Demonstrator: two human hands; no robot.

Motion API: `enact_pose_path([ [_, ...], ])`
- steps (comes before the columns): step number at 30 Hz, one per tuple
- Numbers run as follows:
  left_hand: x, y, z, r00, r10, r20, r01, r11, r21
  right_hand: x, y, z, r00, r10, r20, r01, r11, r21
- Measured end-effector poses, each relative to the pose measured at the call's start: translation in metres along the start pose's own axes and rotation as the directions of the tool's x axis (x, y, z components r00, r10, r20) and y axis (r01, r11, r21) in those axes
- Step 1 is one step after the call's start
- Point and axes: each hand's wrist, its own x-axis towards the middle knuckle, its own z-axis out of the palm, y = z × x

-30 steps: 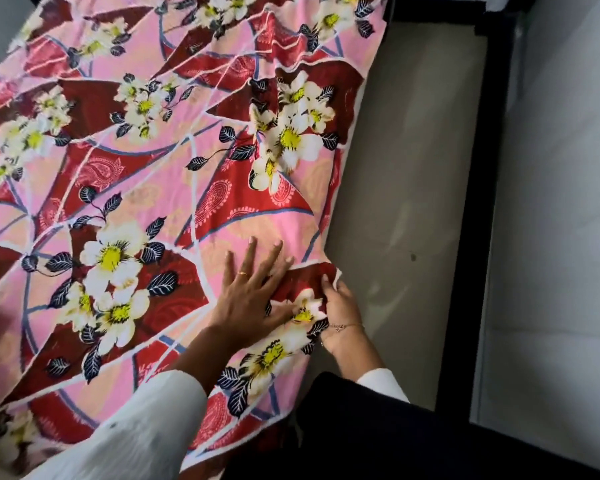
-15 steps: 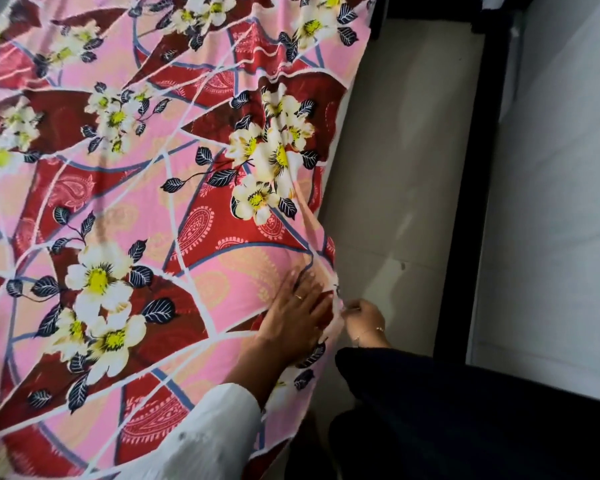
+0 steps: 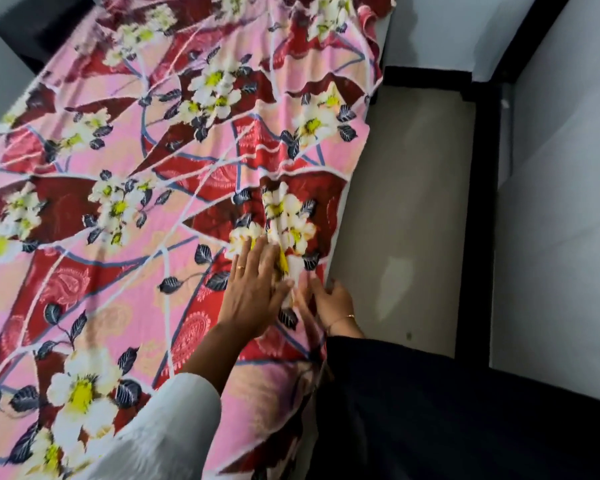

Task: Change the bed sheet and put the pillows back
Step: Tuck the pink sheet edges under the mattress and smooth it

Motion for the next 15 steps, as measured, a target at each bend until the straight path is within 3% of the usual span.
enact_pose_path([
  [2,0.022,-0.006,-0.004,0.993,0.011,0.118,-0.012,1.0,0.009,0.015,-0.018,0.008,0.999,0.022,-0.044,-0.02,0.999,0.045],
  [4,0.042,-0.01,-0.008,0.983,0.046,0.177,-0.05,0.999,0.018,0.027,-0.029,0.003,0.993,-0.055,-0.1,0.058,0.998,0.024],
  [6,0.06,-0.011,-0.01,0.981,0.123,0.153,-0.127,0.992,0.018,0.039,-0.034,-0.018,0.96,-0.108,-0.258,0.112,0.994,0.003],
  [9,0.092,-0.004,-0.007,0.948,0.283,0.147,-0.3,0.948,0.103,0.063,-0.03,-0.054,0.885,-0.124,-0.449,0.064,0.987,-0.145],
  [12,0.121,0.005,0.001,0.884,0.421,0.203,-0.463,0.85,0.253,0.072,-0.017,-0.07,0.887,-0.14,-0.439,0.027,0.967,-0.254],
  [15,0.14,0.011,0.008,0.848,0.481,0.222,-0.528,0.794,0.302,0.081,-0.003,-0.07,0.942,-0.082,-0.325,-0.021,0.953,-0.302],
])
